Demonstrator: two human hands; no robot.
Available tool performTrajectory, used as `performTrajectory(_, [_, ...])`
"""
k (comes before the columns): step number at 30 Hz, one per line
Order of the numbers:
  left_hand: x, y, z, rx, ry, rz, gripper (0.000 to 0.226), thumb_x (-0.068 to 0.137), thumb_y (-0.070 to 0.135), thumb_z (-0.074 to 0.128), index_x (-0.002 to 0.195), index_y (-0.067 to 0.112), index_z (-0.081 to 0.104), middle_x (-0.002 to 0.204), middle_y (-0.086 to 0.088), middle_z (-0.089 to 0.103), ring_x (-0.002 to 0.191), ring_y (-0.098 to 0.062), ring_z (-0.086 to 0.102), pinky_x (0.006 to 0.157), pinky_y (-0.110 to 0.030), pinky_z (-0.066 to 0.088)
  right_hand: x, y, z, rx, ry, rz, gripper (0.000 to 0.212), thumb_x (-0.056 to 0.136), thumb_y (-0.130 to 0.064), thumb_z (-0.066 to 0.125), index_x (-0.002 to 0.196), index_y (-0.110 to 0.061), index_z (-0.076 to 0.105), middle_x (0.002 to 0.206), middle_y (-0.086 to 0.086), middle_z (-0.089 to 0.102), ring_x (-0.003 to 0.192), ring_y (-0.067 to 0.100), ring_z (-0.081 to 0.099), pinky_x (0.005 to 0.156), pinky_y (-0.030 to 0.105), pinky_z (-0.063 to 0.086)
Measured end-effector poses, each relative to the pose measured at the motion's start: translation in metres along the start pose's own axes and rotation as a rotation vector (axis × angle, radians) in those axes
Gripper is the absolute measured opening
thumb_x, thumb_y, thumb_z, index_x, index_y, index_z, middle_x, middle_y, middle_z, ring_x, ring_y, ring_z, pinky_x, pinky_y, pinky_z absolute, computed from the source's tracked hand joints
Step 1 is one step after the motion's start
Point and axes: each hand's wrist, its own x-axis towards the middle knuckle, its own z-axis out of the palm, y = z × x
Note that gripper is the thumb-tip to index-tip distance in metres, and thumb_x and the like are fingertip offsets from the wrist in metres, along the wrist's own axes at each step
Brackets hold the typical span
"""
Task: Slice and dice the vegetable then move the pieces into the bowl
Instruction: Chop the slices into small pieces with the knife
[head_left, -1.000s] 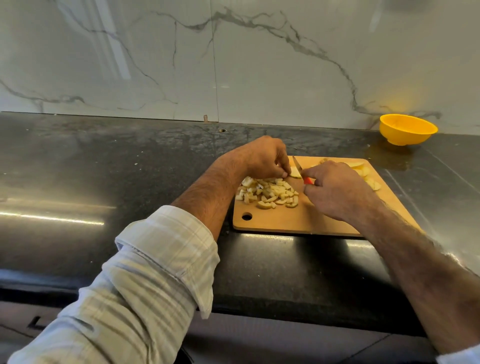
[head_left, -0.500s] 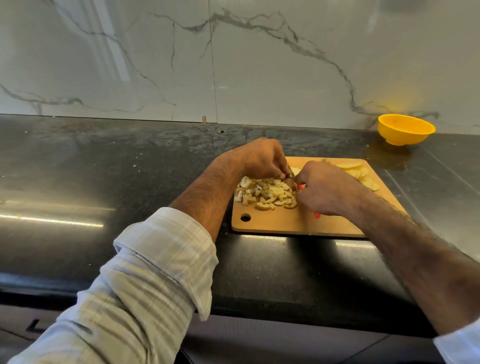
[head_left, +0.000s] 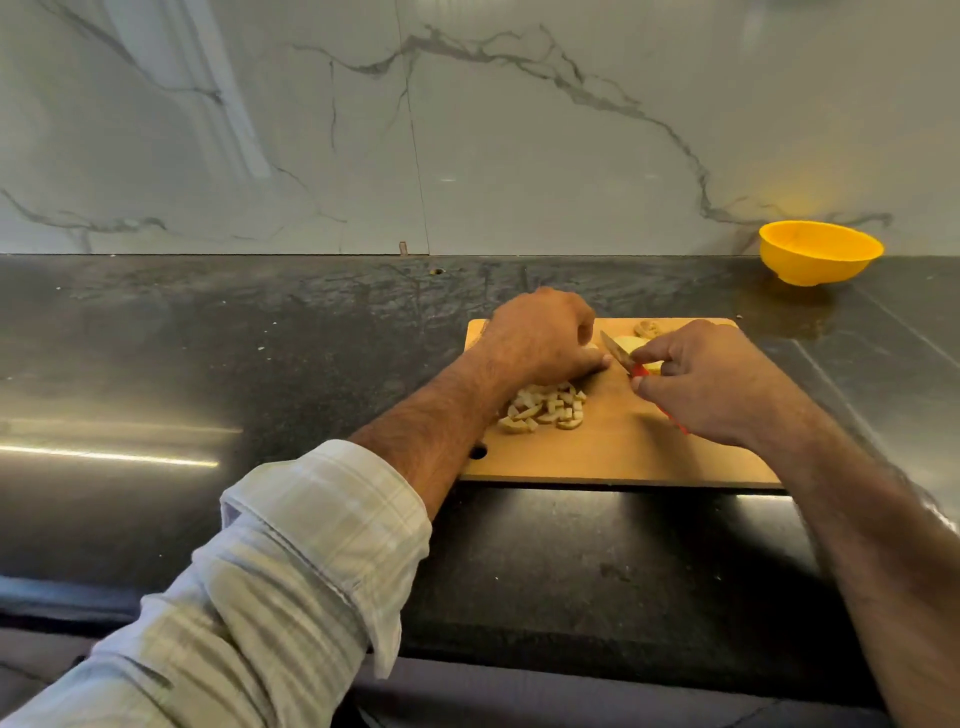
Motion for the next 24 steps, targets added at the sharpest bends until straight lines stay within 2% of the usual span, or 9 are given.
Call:
performTrajectory(4, [-0.003, -0.005, -0.007, -0.085, -0.018, 0.027, 0.024, 0.093, 0.049, 0.075, 0.107, 0.03, 0.077, 0.103, 0.015, 0.061, 0.098, -0.007, 0.06, 0.081, -0.031, 0.053, 0.0, 0.001, 0.0, -0.096, 0.008, -0.033, 0.042, 0.098, -0.034, 0.07, 0.14, -0.026, 0.066, 0.141, 0.002, 0.063, 0.118, 0.023, 0.061, 0.1, 0.041, 0.057])
performTrajectory(6, [-0.006, -0.012, -0.013, -0.157, -0.039, 0.038, 0.016, 0.093, 0.035, 0.079, 0.108, 0.03, 0.08, 0.106, 0.014, 0.068, 0.098, -0.004, 0.063, 0.081, -0.026, 0.053, 0.001, 0.001, 0.002, -0.156, -0.001, -0.04, 0.045, 0.098, -0.037, 0.069, 0.142, -0.028, 0.064, 0.139, 0.0, 0.064, 0.119, 0.023, 0.059, 0.101, 0.042, 0.056])
performTrajectory(9, [-0.009, -0.023, -0.019, -0.228, -0.076, 0.056, 0.016, 0.092, 0.02, 0.081, 0.106, 0.028, 0.082, 0.11, 0.015, 0.072, 0.101, -0.003, 0.065, 0.078, -0.018, 0.048, 0.001, 0.003, 0.005, -0.207, 0.0, -0.054, 0.046, 0.098, -0.039, 0.067, 0.142, -0.029, 0.063, 0.134, -0.002, 0.064, 0.115, 0.021, 0.058, 0.098, 0.042, 0.057])
performTrajectory(12, [-0.009, -0.029, -0.018, -0.268, -0.088, 0.074, 0.017, 0.093, 0.021, 0.08, 0.109, 0.027, 0.082, 0.114, 0.013, 0.074, 0.104, -0.003, 0.066, 0.085, -0.02, 0.052, -0.001, 0.0, 0.007, -0.244, -0.007, -0.113, 0.04, 0.098, -0.037, 0.063, 0.137, -0.03, 0.066, 0.123, -0.003, 0.066, 0.105, 0.018, 0.059, 0.09, 0.037, 0.058])
performTrajectory(15, [-0.008, -0.026, -0.014, -0.281, -0.062, 0.061, 0.017, 0.091, 0.027, 0.082, 0.108, 0.025, 0.082, 0.106, 0.013, 0.076, 0.1, -0.002, 0.068, 0.086, -0.023, 0.056, -0.002, -0.002, 0.009, -0.239, 0.012, -0.151, 0.037, 0.097, -0.037, 0.062, 0.134, -0.032, 0.068, 0.117, -0.006, 0.067, 0.097, 0.016, 0.059, 0.084, 0.037, 0.06])
performTrajectory(18, [-0.007, -0.025, -0.013, -0.303, -0.051, 0.04, 0.011, 0.091, 0.022, 0.083, 0.102, 0.023, 0.084, 0.101, 0.011, 0.078, 0.095, -0.002, 0.07, 0.088, -0.024, 0.059, -0.002, -0.001, 0.007, -0.197, 0.053, -0.131, 0.043, 0.098, -0.038, 0.062, 0.14, -0.033, 0.065, 0.109, -0.007, 0.068, 0.097, 0.016, 0.06, 0.084, 0.037, 0.059])
performTrajectory(22, [-0.007, -0.025, -0.014, -0.29, -0.071, 0.053, 0.011, 0.094, 0.019, 0.079, 0.104, 0.019, 0.084, 0.105, 0.008, 0.078, 0.098, -0.005, 0.07, 0.091, -0.027, 0.059, -0.005, -0.006, 0.008, -0.214, 0.019, -0.136, 0.044, 0.097, -0.037, 0.063, 0.141, -0.031, 0.064, 0.126, -0.004, 0.068, 0.106, 0.016, 0.057, 0.092, 0.037, 0.057])
performTrajectory(24, [-0.007, -0.025, -0.015, -0.259, -0.076, 0.075, 0.013, 0.095, 0.018, 0.078, 0.106, 0.02, 0.083, 0.11, 0.008, 0.077, 0.101, -0.004, 0.069, 0.094, -0.027, 0.058, -0.005, -0.009, 0.012, -0.248, 0.004, -0.14, 0.045, 0.097, -0.036, 0.063, 0.141, -0.03, 0.064, 0.118, -0.005, 0.065, 0.104, 0.014, 0.052, 0.092, 0.035, 0.054])
